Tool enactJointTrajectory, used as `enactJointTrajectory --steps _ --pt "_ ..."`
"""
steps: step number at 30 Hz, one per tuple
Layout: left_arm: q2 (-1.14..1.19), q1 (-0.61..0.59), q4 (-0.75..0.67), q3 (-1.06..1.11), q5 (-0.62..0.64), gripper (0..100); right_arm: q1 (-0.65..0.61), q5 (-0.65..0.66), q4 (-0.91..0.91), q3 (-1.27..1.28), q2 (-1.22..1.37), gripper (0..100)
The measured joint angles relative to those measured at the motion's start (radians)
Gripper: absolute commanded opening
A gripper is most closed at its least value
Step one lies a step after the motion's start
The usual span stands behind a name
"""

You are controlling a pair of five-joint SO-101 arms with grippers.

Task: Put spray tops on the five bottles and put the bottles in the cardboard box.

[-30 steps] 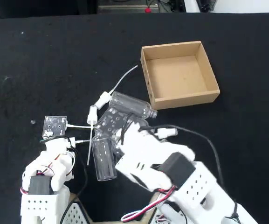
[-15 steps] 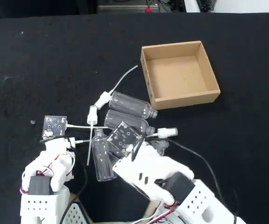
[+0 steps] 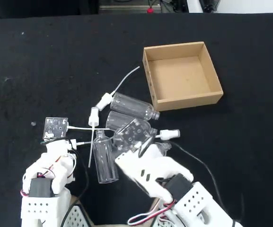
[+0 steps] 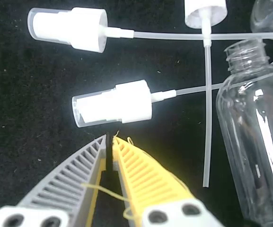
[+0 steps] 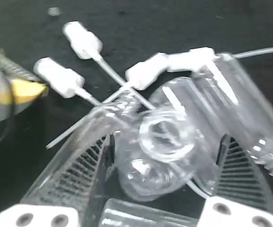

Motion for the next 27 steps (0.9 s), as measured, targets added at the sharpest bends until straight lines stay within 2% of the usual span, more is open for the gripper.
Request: enactJointTrajectory --steps 4,15,22,27 --pt "0.000 0.000 0.000 0.000 0.000 3 0.038 -0.002 -0.038 0.009 -0.006 32.5" --pt "0.000 0.000 0.000 0.000 0.000 3 0.000 -0.002 -0.041 0.009 -0.009 32.2" --pt "0.000 0.000 0.000 0.000 0.000 3 -0.003 -0.006 -0.043 0.034 -0.009 12.6" --pt "0.000 0.000 0.000 0.000 0.000 3 0.000 -0.005 -0.043 0.040 -0.012 8.4"
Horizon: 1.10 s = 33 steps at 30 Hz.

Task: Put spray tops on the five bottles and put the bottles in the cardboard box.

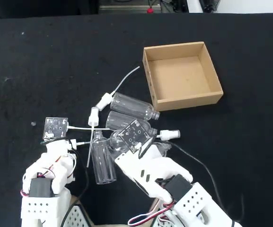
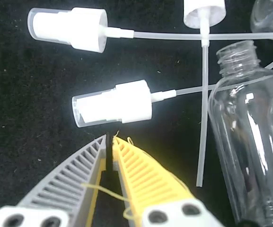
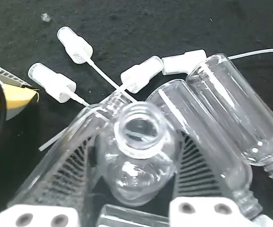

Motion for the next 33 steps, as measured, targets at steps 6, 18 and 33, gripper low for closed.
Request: enactJointTrajectory --steps 6,18,33 --pt "0.000 0.000 0.000 0.000 0.000 3 0.098 -0.002 0.069 -0.104 0.000 8.4" --pt "0.000 0.000 0.000 0.000 0.000 3 0.577 0.170 0.582 -0.717 -0.015 8.5" --pt "0.000 0.000 0.000 0.000 0.000 3 1.254 0.261 0.381 -0.517 0.436 8.3"
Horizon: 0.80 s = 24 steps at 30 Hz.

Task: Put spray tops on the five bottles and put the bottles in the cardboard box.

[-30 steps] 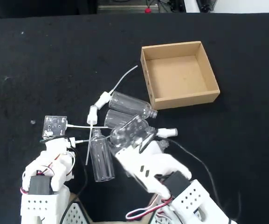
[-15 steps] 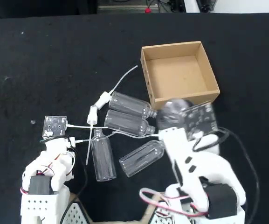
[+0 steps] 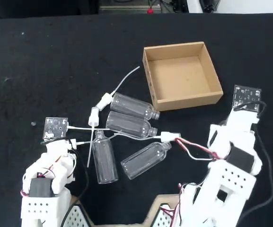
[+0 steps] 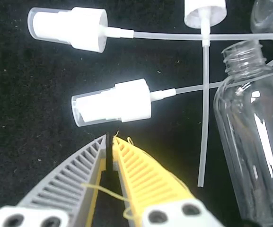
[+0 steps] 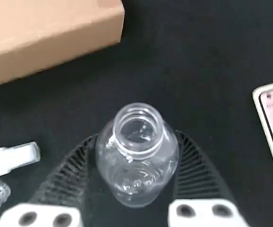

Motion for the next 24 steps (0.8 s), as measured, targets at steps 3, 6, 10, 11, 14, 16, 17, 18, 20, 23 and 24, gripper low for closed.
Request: enactJointTrajectory --steps 3,6,10,11,14,16,17,18,20,23,24 --pt "0.000 0.000 0.000 0.000 0.000 3 0.000 0.000 0.009 0.000 0.017 8.2" --pt "0.000 -0.003 -0.055 0.000 -0.003 3 -0.034 0.000 0.061 0.000 0.015 8.3" --pt "0.000 -0.048 -0.115 -0.058 -0.101 3 -0.086 0.002 0.095 0.000 -0.021 8.3" --pt "-0.003 -0.060 -0.117 -0.097 -0.152 3 -0.095 0.002 0.097 0.000 -0.034 8.3" --pt "-0.003 -0.074 -0.120 -0.207 -0.290 3 -0.109 -0.031 0.097 0.000 -0.072 8.3" --pt "-0.005 -0.071 -0.120 -0.261 -0.308 7 -0.114 -0.074 0.097 0.014 -0.097 8.4" --pt "-0.006 -0.072 -0.120 -0.285 -0.302 11 -0.115 -0.087 0.097 0.025 -0.109 8.4" --pt "-0.008 -0.077 -0.120 -0.308 -0.292 15 -0.115 -0.097 0.097 0.031 -0.120 8.4" --pt "-0.009 -0.083 -0.120 -0.344 -0.247 18 -0.115 -0.104 0.097 0.051 -0.146 8.4" --pt "0.043 -0.103 -0.120 -0.387 -0.184 17 -0.115 -0.109 0.097 0.080 -0.180 8.3" --pt "0.083 -0.107 -0.124 -0.400 -0.175 17 -0.115 -0.109 0.097 0.084 -0.190 8.4"
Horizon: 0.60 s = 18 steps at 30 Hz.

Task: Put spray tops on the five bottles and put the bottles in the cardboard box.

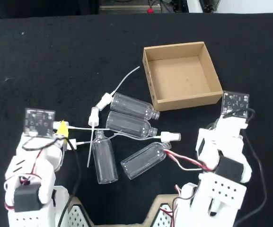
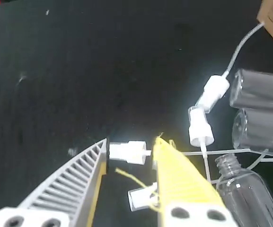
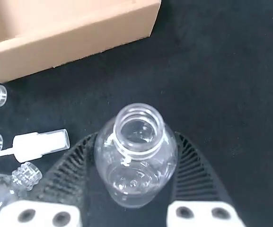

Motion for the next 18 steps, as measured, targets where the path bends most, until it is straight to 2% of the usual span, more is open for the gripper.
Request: enactJointTrajectory --steps 7,11,15,18 --pt "0.482 -0.006 -0.034 -0.152 0.068 17 -0.002 -0.006 0.000 0.021 -0.043 8.4" --pt "0.766 -0.009 -0.034 -0.281 0.301 17 -0.002 -0.006 0.000 0.021 -0.043 8.4" --pt "0.970 -0.009 -0.034 -0.364 0.555 26 -0.002 -0.006 0.000 0.021 -0.043 8.5" --pt "1.086 -0.009 -0.034 -0.413 0.672 27 -0.002 -0.006 0.000 0.044 -0.043 8.5"
